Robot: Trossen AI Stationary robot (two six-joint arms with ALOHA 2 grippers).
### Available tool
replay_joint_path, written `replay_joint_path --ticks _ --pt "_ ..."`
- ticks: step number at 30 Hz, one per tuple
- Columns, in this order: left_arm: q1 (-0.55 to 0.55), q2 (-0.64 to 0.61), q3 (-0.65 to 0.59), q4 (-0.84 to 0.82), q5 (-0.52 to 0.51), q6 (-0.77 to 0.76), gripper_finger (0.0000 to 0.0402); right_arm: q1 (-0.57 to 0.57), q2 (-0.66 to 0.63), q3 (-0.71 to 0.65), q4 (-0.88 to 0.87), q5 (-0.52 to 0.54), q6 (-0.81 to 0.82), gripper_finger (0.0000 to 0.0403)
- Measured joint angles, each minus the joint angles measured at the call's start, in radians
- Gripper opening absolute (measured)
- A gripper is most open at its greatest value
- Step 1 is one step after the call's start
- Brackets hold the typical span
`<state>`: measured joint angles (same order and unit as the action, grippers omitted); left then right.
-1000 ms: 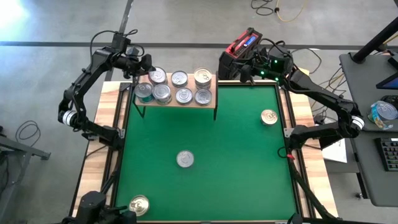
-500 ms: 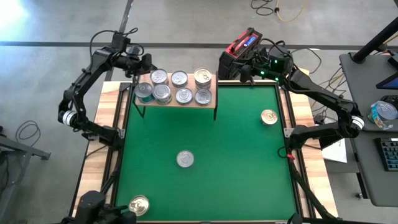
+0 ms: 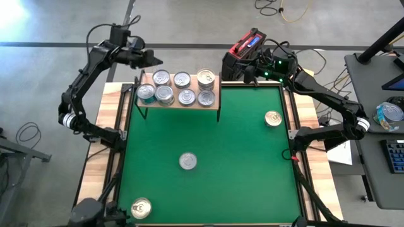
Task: Stack canned seafood by type on shelf
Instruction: Stack the center dark blue tuna can on top of the dark blue tuna can on the shelf
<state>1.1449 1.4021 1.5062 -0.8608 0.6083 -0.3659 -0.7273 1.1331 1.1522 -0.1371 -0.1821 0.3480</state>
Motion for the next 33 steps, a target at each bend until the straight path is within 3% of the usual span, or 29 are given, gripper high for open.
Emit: replay_joint_path --ticks 5,9,16,21,26,33 --pt "-0.060 0.000 0.097 0.001 -0.101 0.076 0.0250 0.000 0.000 0.000 0.000 0.000 0.000 0.0189" --pt "-0.087 0.000 0.143 -0.014 -0.126 0.127 0.0247 0.000 0.000 0.000 0.000 0.000 0.000 0.0189" --pt "-0.109 -0.008 0.158 -0.122 -0.136 0.212 0.0236 0.000 0.000 0.000 0.000 -0.007 0.000 0.0182" --pt "-0.223 -0.034 0.158 -0.132 -0.212 0.235 0.0232 0.000 -0.005 0.000 -0.001 -0.057 0.023 0.0165" --pt "-0.379 -0.060 0.158 -0.138 -0.389 0.226 0.0232 0.001 -0.010 0.000 -0.043 -0.107 0.061 0.0128" --pt "-0.522 -0.068 0.157 -0.139 -0.399 0.205 0.0232 0.003 -0.009 0.022 -0.300 -0.143 0.050 0.0037"
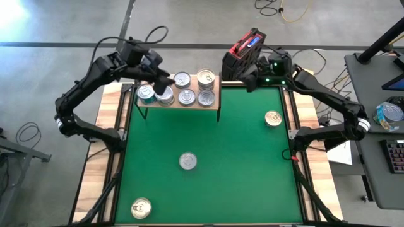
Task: Stack canned seafood by type on shelf
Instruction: Stack the center dark blue tuna can on top of the dark blue tuna can on the shelf
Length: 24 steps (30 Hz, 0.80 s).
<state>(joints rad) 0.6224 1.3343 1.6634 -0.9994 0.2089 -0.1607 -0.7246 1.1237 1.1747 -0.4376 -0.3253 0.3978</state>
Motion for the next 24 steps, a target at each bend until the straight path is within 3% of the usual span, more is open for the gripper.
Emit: replay_joint_path --ticks 2,11,18,24 --pt "-0.018 0.000 0.000 0.007 -0.009 -0.009 0.0232 0.000 0.006 0.034 -0.120 0.003 -0.028 0.0017" --pt "-0.048 0.000 -0.001 0.259 -0.031 0.085 0.0231 0.010 0.044 0.096 -0.540 0.011 -0.068 0.0012" --pt "-0.047 0.000 -0.012 0.269 -0.096 0.356 0.0232 0.055 0.036 0.039 -0.573 0.019 -0.145 0.0012" --pt "-0.056 -0.006 -0.155 0.252 -0.096 0.465 0.0232 0.154 0.022 -0.058 -0.578 0.185 -0.162 0.0012"
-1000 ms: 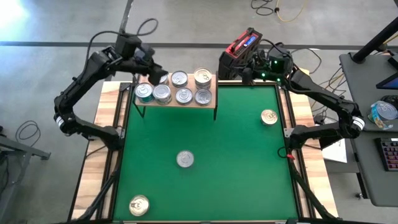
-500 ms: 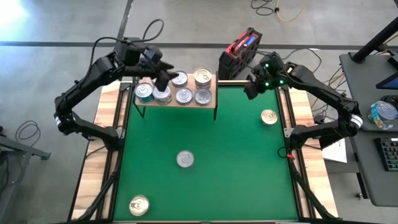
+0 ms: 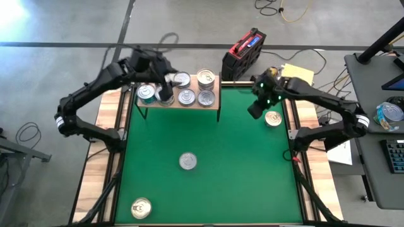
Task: Stack canned seafood by type on shelf
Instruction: Stack the center dark blue tuna can on top of the dark blue tuna can on the shelf
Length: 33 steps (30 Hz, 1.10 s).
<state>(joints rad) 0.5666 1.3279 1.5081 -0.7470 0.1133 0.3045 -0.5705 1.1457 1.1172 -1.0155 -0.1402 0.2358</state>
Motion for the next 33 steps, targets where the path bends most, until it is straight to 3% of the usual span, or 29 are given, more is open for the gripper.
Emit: replay_joint_path --ticks 7,16,21,27,33 --pt "-0.103 -0.056 -0.226 0.125 0.000 0.015 0.0232 0.194 -0.043 -0.180 0.096 0.089 0.125 0.0012" --pt "-0.276 -0.232 -0.317 0.136 -0.016 -0.152 0.0232 0.495 -0.079 -0.350 0.430 0.138 0.295 0.0012" --pt "-0.438 -0.319 -0.367 0.135 -0.196 -0.252 0.0232 0.609 -0.050 -0.356 0.512 0.255 0.322 0.0012" --pt "-0.567 -0.351 -0.407 0.135 -0.398 -0.288 0.0232 0.663 0.002 -0.356 0.598 0.380 0.268 0.0012" --pt "-0.577 -0.351 -0.439 0.130 -0.441 -0.230 0.0232 0.644 0.043 -0.356 0.662 0.395 0.126 0.0012"
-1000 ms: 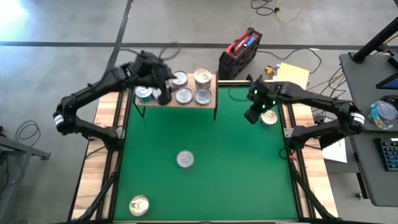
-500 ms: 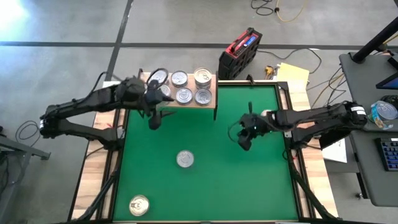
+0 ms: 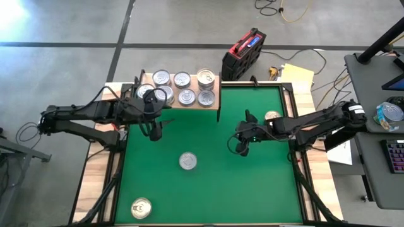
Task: Stack canned seafood by type on shelf
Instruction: Stack the center dark blue tuna can on top of the dark blue tuna can on the shelf
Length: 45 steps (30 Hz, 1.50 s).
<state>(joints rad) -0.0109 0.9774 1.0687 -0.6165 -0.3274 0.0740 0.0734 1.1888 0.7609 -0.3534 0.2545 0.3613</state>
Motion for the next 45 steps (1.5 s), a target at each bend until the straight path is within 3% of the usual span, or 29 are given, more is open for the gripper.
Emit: replay_joint_path --ticks 3,8,11,14,18,20,25,30,32,39,45 --pt "-0.002 0.010 0.021 -0.021 -0.022 -0.006 0.0232 -0.028 -0.002 0.000 -0.004 -0.023 -0.051 0.0012" --pt "-0.045 0.014 0.081 -0.067 -0.027 -0.256 0.0232 -0.091 0.006 -0.002 0.015 -0.056 0.069 0.0012" --pt "-0.135 0.026 0.069 -0.033 -0.058 -0.205 0.0230 -0.089 0.007 -0.013 0.050 -0.063 0.010 0.0012" --pt "-0.227 0.062 0.063 -0.010 -0.154 -0.129 0.0220 -0.082 0.005 -0.018 0.078 -0.003 -0.013 0.0012" --pt "-0.332 0.138 0.056 -0.020 -0.318 -0.079 0.0200 -0.018 0.005 -0.053 0.084 -0.001 0.055 0.0012" --pt "-0.363 0.169 0.066 -0.023 -0.344 -0.098 0.0190 0.014 0.006 -0.082 0.139 0.006 0.145 0.0012" --pt "-0.442 0.217 0.089 -0.035 -0.246 -0.222 0.0162 0.137 0.009 -0.168 0.375 0.033 0.367 0.0012" --pt "-0.521 0.272 0.049 -0.034 -0.240 -0.270 0.0120 0.248 0.068 -0.231 0.637 0.164 0.377 0.0012" --pt "-0.548 0.304 0.025 -0.020 -0.238 -0.279 0.0097 0.263 0.109 -0.231 0.694 0.164 0.375 0.0012" --pt "-0.611 0.390 -0.031 -0.007 -0.236 -0.308 0.0009 0.261 0.289 -0.098 0.707 0.148 0.398 0.0012" --pt "-0.616 0.427 -0.142 0.084 -0.236 -0.323 0.0001 0.260 0.419 0.051 0.703 0.127 0.383 0.0012"
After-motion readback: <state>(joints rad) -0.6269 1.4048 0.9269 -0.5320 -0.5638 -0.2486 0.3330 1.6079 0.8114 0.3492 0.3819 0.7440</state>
